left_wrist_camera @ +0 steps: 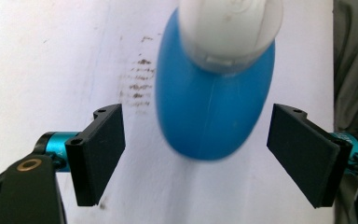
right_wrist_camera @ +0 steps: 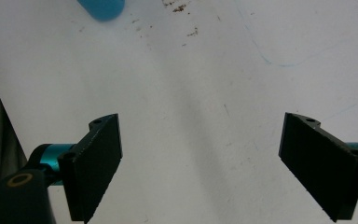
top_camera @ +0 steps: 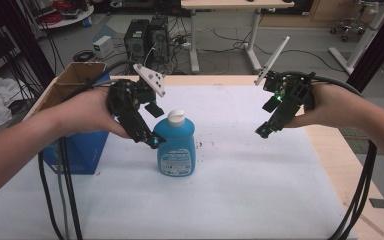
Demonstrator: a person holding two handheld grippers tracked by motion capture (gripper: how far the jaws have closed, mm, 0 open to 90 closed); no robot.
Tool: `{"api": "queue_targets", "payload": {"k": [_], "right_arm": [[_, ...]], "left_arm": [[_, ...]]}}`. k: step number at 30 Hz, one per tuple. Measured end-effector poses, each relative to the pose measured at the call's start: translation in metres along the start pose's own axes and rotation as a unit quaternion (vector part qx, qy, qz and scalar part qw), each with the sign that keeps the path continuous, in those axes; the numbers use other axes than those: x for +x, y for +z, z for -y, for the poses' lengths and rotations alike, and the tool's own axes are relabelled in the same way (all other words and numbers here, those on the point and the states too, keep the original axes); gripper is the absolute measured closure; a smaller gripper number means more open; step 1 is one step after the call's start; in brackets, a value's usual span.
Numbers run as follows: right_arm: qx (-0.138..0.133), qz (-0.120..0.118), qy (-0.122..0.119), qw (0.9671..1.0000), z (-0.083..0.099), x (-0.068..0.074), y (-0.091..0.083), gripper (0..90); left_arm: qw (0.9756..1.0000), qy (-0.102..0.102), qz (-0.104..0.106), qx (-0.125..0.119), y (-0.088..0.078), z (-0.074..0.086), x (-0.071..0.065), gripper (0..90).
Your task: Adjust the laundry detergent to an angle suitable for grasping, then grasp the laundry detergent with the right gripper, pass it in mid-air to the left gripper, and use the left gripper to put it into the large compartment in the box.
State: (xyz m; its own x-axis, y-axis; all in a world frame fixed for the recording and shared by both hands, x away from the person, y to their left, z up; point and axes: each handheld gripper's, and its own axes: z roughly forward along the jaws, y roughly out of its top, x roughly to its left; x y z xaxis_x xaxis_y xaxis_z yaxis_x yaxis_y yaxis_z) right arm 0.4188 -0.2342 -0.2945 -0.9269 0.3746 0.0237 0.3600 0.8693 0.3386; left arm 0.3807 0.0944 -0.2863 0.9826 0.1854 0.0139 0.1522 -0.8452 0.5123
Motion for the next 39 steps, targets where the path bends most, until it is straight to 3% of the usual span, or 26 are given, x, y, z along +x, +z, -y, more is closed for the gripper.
{"api": "queue_targets", "payload": {"k": [6, 10, 16, 22, 28, 39], "right_arm": [[-0.004, -0.005, -0.004, 1.0, -0.003, 0.001, 0.0, 12.8], [-0.009, -0.008, -0.004, 0.9999, -0.005, 0.002, -0.001, 12.8], [-0.018, -0.016, -0.014, 0.9996, -0.01, 0.004, -0.002, 12.8], [-0.028, -0.021, -0.023, 0.9991, -0.016, 0.007, -0.005, 12.8], [-0.039, -0.029, -0.03, 0.9984, -0.017, 0.007, -0.006, 12.8], [-0.057, -0.037, -0.043, 0.9968, -0.015, 0.009, -0.011, 12.8]], "left_arm": [[0.999, -0.034, -0.027, 0.009, -0.028, 0.003, 0.009, 19.2], [0.997, -0.061, -0.044, 0.021, -0.043, 0.006, 0.018, 19.3], [0.9897, -0.104, -0.089, 0.043, -0.053, 0.009, 0.031, 19.2], [0.9823, -0.142, -0.112, 0.049, -0.058, 0.013, 0.039, 19.2], [0.9814, -0.144, -0.112, 0.059, -0.058, 0.015, 0.039, 19.2], [0.9838, -0.134, -0.103, 0.06, -0.057, 0.016, 0.04, 19.2]]}}
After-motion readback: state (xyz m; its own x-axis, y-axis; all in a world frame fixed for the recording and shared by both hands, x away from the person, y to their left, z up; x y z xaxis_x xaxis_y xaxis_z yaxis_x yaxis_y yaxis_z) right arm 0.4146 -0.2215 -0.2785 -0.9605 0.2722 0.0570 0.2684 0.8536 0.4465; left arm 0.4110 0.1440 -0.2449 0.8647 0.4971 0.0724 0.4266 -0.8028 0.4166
